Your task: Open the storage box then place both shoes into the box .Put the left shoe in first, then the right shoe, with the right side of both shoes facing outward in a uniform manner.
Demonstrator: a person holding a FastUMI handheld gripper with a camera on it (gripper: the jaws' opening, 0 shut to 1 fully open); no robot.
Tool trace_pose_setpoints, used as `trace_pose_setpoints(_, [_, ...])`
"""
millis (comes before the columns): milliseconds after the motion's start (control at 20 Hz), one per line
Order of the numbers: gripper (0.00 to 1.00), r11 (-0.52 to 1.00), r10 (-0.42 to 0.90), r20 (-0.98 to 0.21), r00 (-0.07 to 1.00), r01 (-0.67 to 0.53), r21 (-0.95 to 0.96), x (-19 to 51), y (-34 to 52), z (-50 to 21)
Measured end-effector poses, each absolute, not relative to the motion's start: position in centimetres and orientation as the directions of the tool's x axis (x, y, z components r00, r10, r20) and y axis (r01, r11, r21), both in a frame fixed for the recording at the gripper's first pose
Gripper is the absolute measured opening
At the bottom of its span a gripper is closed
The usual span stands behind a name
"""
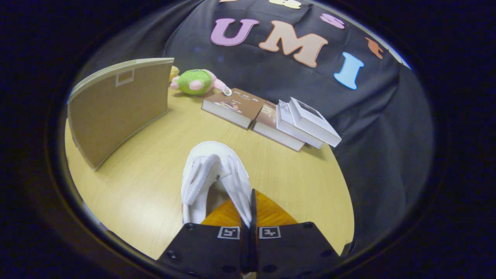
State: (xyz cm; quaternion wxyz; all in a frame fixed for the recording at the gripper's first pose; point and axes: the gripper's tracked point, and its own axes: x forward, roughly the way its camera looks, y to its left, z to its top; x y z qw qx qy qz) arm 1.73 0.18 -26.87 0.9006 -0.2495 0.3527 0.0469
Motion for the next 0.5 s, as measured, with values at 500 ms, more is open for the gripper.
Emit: trace_pose_setpoints(500, [0.04, 0.944, 0.163, -0.61, 0.776, -0.302, -0.132, 1.2, 10.5, -14.4])
